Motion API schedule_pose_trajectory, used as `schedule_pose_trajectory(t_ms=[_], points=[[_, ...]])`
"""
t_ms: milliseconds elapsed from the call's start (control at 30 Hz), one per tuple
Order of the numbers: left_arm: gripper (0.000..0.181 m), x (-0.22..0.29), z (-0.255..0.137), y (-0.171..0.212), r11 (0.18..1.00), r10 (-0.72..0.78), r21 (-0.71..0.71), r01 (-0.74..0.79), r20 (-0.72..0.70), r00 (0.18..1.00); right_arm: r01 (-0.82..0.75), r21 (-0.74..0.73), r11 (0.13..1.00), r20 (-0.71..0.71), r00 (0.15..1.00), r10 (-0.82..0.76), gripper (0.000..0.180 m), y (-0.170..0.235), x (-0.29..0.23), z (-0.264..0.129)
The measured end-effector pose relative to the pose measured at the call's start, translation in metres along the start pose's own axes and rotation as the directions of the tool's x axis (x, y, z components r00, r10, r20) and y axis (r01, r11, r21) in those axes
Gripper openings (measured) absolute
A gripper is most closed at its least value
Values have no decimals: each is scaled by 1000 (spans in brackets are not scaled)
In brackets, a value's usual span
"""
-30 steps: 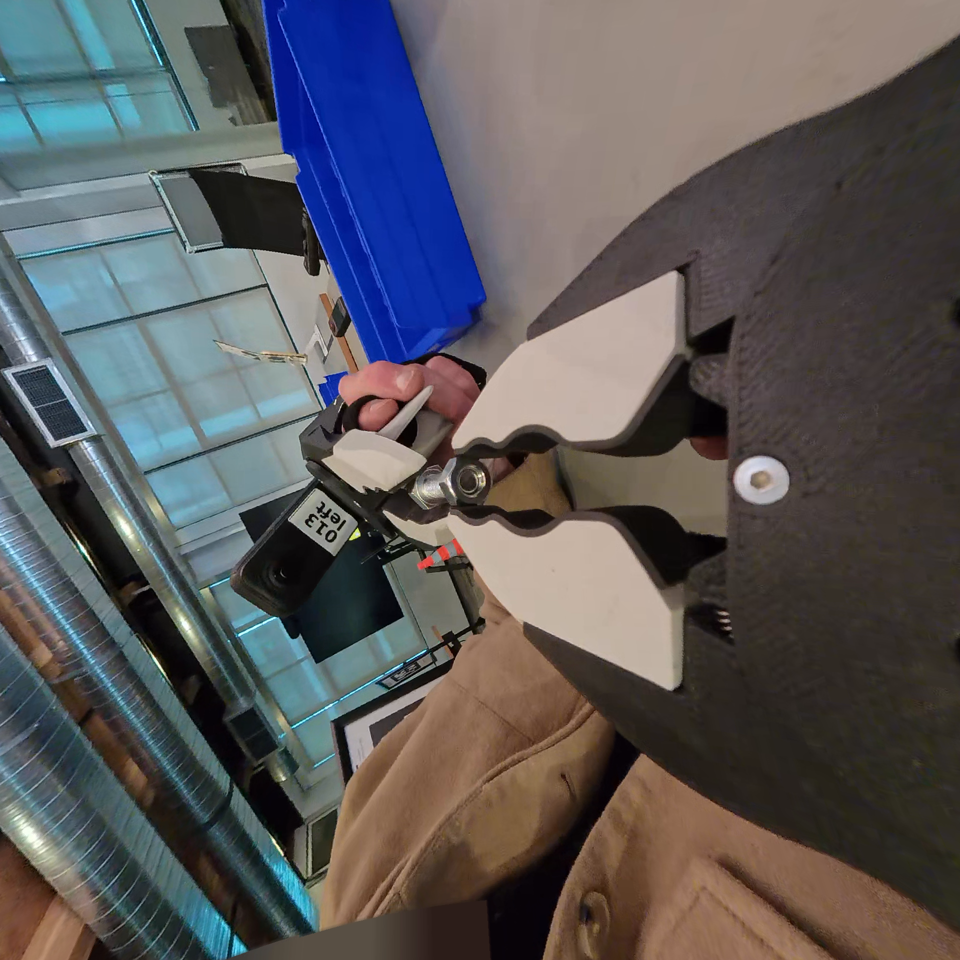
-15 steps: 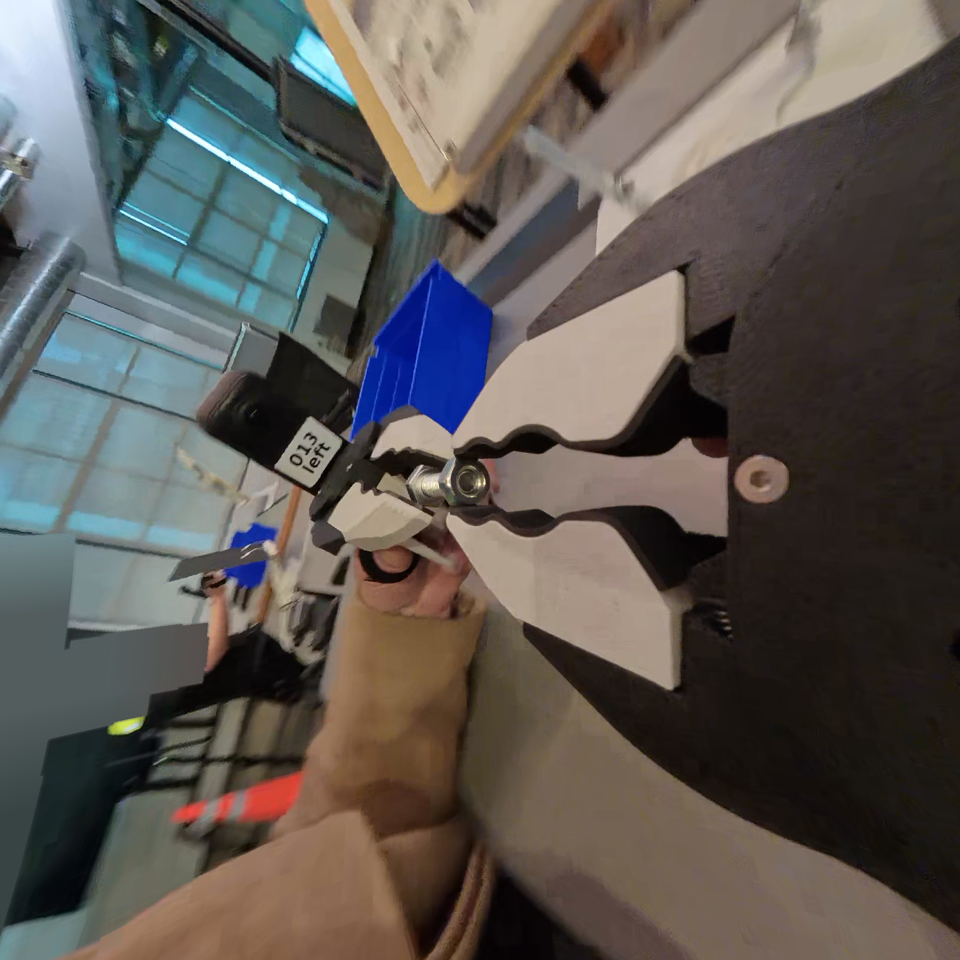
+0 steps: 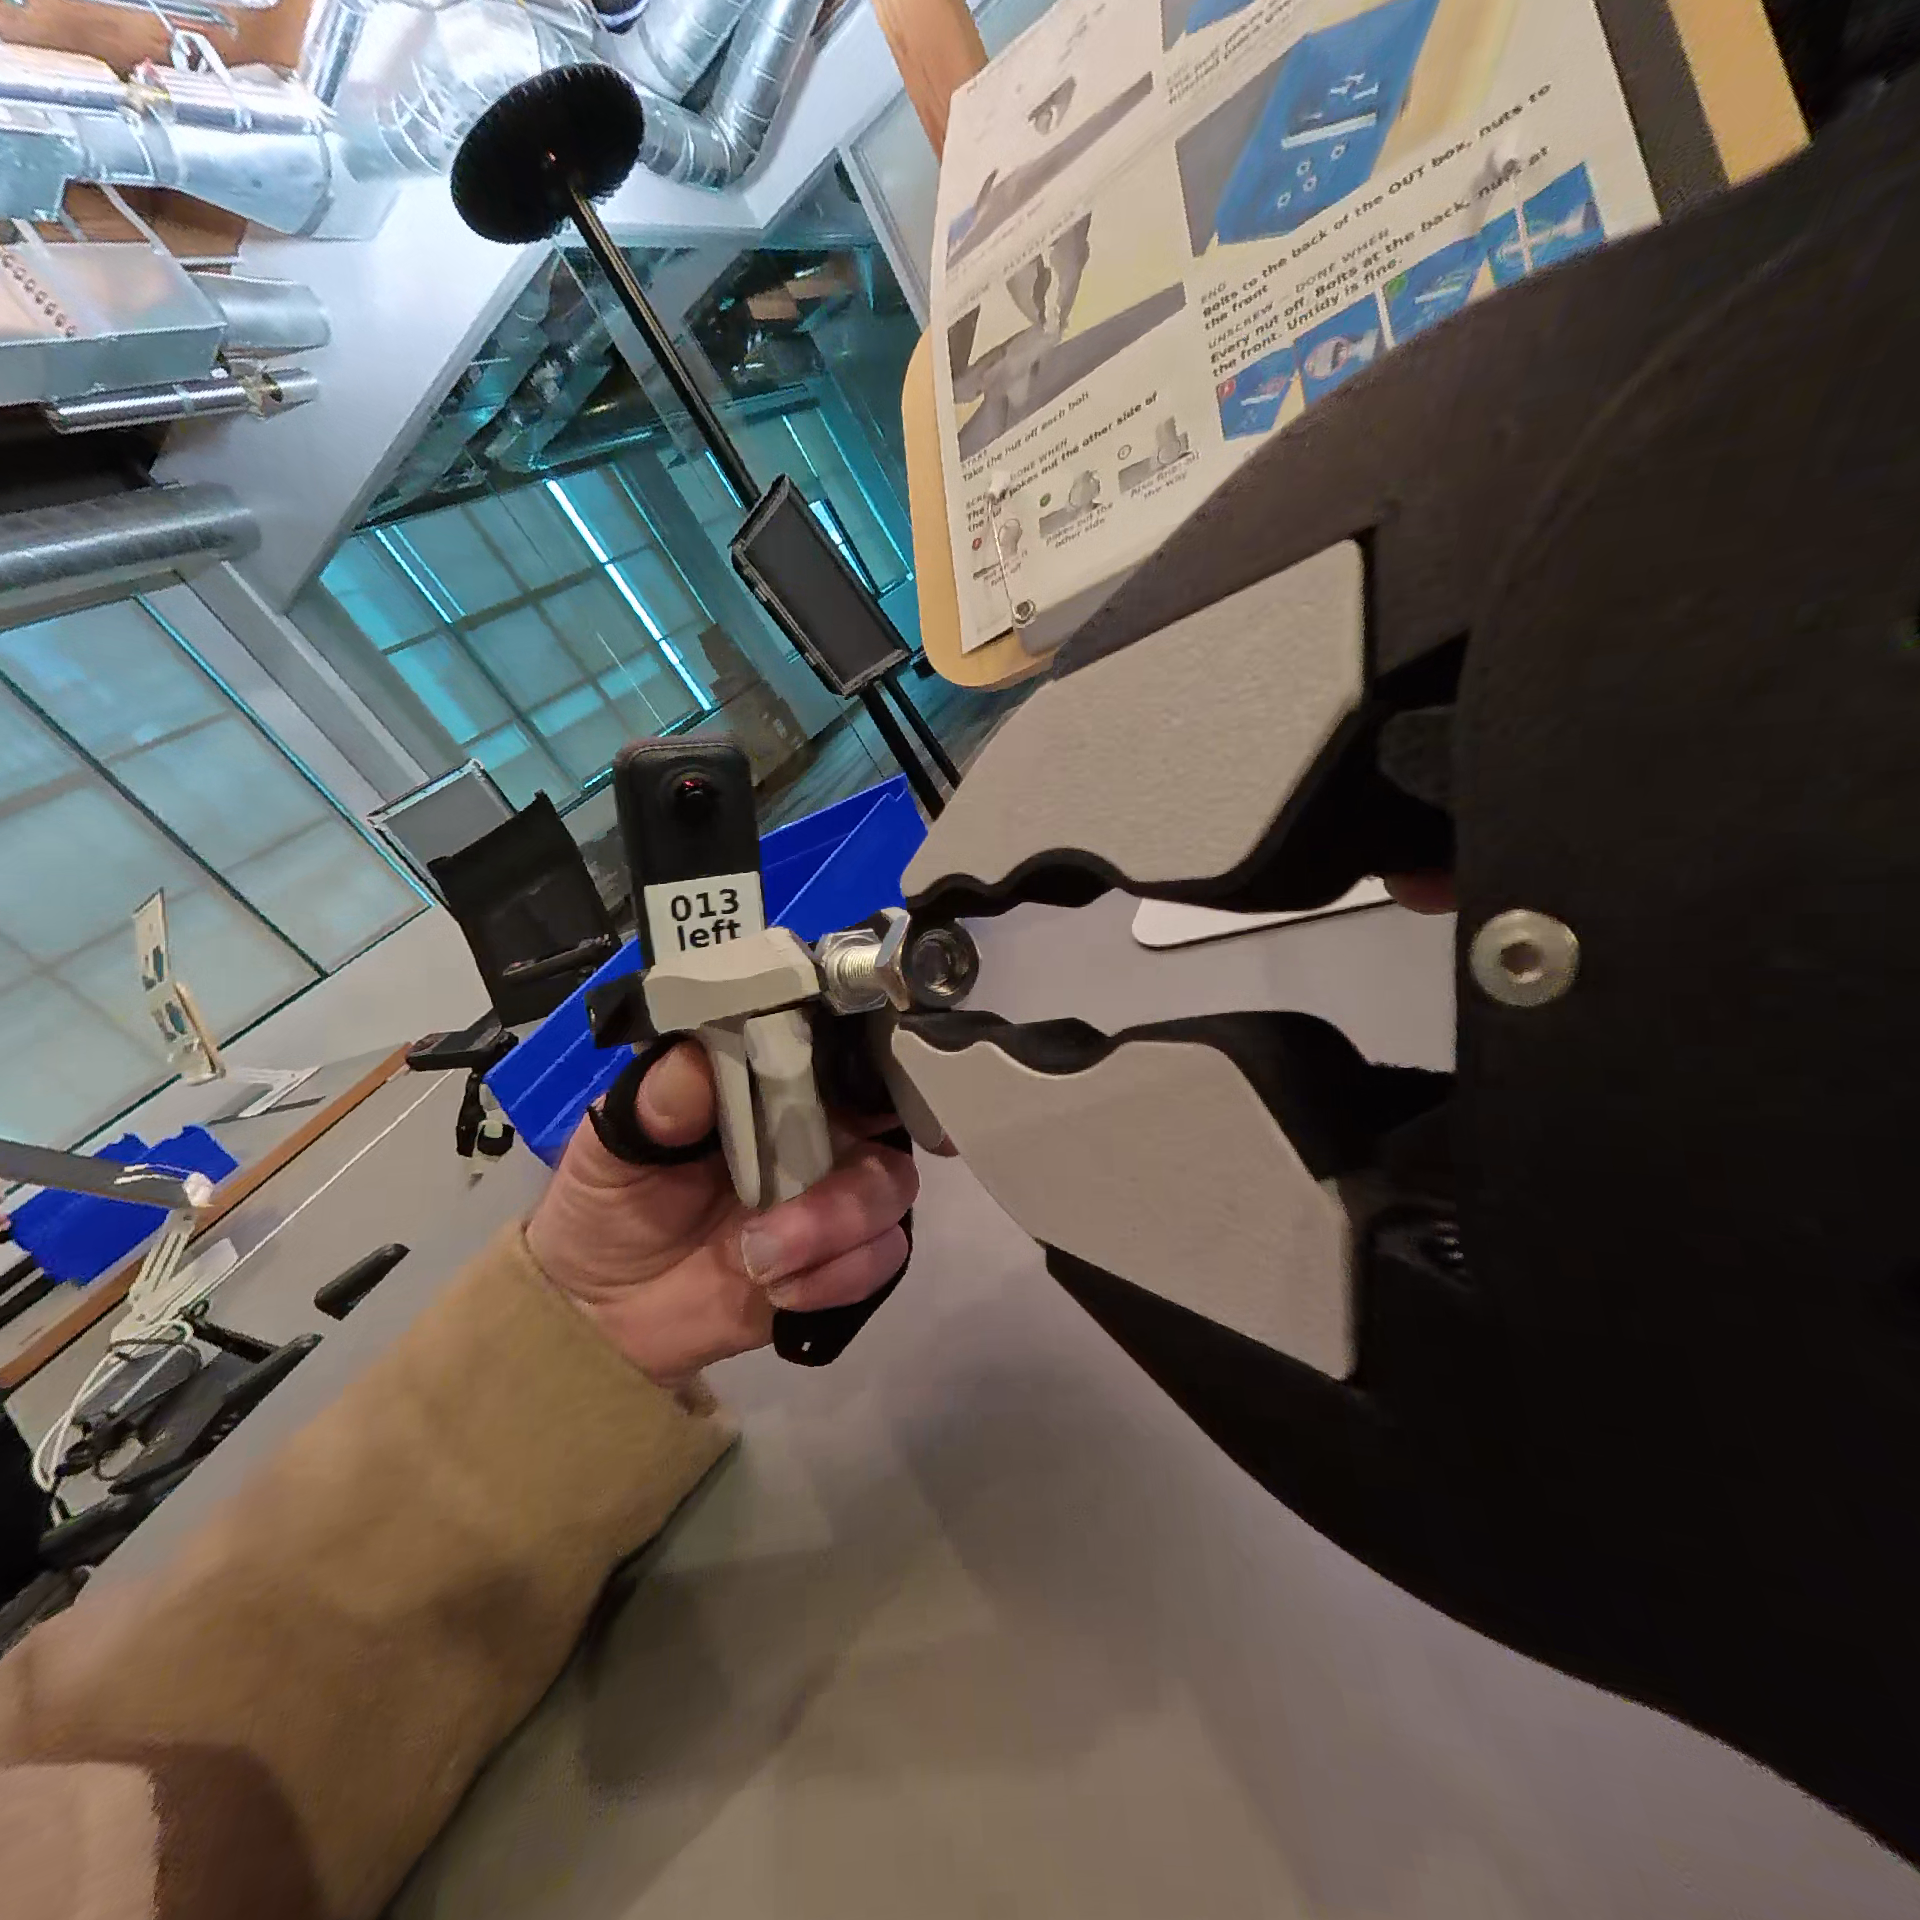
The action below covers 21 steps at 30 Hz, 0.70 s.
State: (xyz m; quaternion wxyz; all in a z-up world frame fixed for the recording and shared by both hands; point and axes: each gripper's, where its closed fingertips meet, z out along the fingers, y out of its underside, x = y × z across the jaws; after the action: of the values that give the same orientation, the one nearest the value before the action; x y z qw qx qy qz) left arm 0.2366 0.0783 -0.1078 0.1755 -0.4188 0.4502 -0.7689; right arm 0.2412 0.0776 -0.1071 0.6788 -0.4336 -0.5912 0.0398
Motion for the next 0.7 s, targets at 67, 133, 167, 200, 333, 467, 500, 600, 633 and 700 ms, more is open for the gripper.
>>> schedule_pose_trajectory(t_ms=[67,133,167,200,333,467,500,600,633,700], points=[[23,-1,-1,-2,999,30,19,-30,5,1000,-43,4,999,8,999,43,18,3,0,0],[35,-1,1,-4,998,68,8,-68,27,997,-128,16,992,16,992,128,18,7,2,2],[40,-1,1,-4,994,112,-8,-112,53,992,-176,34,984,24,984,175,18,9,2,2],[43,-2,1,-4,990,142,-23,-141,78,987,-231,57,971,34,973,229,18,8,3,1],[45,-10,-2,-3,946,320,-127,-299,201,926,-466,141,874,94,885,457,18,8,12,-2],[44,-17,-1,-6,822,568,-259,-507,310,762,-687,178,705,213,726,654,18,11,14,-2],[43,-20,-2,-5,779,625,-311,-544,330,707,-737,189,649,248,676,694,18,10,15,-3],[36,-21,-2,-4,660,751,-422,-622,334,570,-852,189,488,345,523,780,18,11,16,-3],[36,-20,-2,-3,623,782,-451,-640,322,534,-875,173,451,373,483,792,18,12,15,-2],[31,-16,1,-4,584,811,-469,-662,308,497,-900,155,406,400,433,808,18,14,12,-1]])
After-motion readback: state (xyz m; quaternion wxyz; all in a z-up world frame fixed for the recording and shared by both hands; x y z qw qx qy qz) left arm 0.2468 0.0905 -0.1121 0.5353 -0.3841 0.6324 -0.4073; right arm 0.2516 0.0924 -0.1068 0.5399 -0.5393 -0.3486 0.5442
